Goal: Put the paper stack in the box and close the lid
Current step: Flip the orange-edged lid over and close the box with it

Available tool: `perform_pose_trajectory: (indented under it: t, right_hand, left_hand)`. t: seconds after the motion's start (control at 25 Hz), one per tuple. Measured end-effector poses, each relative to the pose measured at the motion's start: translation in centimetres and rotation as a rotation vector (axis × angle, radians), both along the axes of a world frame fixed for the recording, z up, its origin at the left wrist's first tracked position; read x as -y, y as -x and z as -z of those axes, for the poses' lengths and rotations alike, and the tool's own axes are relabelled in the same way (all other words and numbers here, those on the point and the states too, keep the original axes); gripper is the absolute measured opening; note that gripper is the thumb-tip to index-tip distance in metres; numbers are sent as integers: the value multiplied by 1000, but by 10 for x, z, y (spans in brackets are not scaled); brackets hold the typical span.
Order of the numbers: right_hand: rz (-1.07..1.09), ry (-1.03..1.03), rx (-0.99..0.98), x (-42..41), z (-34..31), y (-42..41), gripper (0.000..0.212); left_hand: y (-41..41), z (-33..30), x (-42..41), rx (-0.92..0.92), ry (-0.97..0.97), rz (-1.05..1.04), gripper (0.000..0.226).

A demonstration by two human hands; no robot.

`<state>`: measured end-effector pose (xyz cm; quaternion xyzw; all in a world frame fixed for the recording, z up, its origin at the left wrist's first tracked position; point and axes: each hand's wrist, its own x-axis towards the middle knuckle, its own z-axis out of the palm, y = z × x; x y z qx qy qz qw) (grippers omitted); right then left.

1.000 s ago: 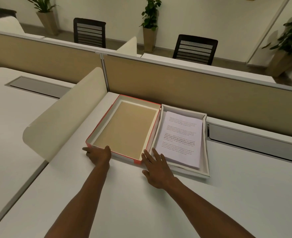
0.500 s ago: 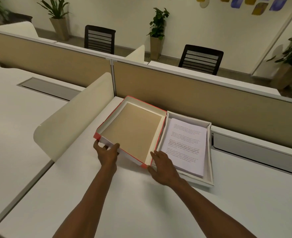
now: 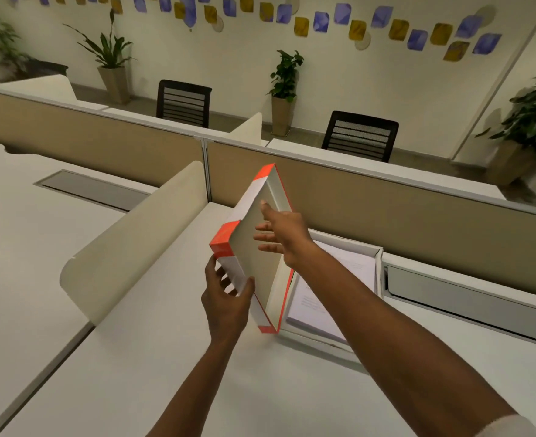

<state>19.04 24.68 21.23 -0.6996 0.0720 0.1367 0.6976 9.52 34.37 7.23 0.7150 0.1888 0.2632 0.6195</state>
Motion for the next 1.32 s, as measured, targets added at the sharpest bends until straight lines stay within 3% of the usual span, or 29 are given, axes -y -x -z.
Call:
perform_pose_trajectory:
  t: [0.12, 0.32, 0.48, 0.56, 0.64, 0.72, 0.84, 1.0, 1.16, 1.32]
  right_hand:
    - [-8, -1, -47, -17, -12, -9, 35]
    - [52, 19, -39, -19, -8, -13, 8]
    - [98, -186, -58, 3, -16, -7, 7]
    - [96, -293, -41, 18, -25, -1, 8]
    - [66, -368, -19, 32, -33, 7, 7]
    - [15, -408, -5, 45, -36, 17, 10]
    - [-32, -392, 37, 68, -34, 31, 14]
    - [131, -266, 148, 116, -16, 46, 42]
    - [337, 36, 183, 158, 22, 63, 24]
    - [359, 123, 145, 182, 67, 83, 28]
  left_hand:
    - [0, -8, 10, 25, -64, 19, 85]
    - [-1, -20, 22, 21, -122, 21, 80]
    - [4, -24, 16, 52, -91, 185, 84]
    - [0, -23, 4, 28, 117, 290, 79]
    - [-13, -16, -12, -181, 428, 356, 92]
    - [-21, -6, -25, -451, 574, 497, 89]
    - [-23, 6, -28, -496, 691, 668, 74]
    - [-20, 11, -14, -352, 367, 630, 92]
    - [-16, 24, -1, -263, 102, 511, 93]
    - [-14, 41, 14, -309, 5, 564, 100]
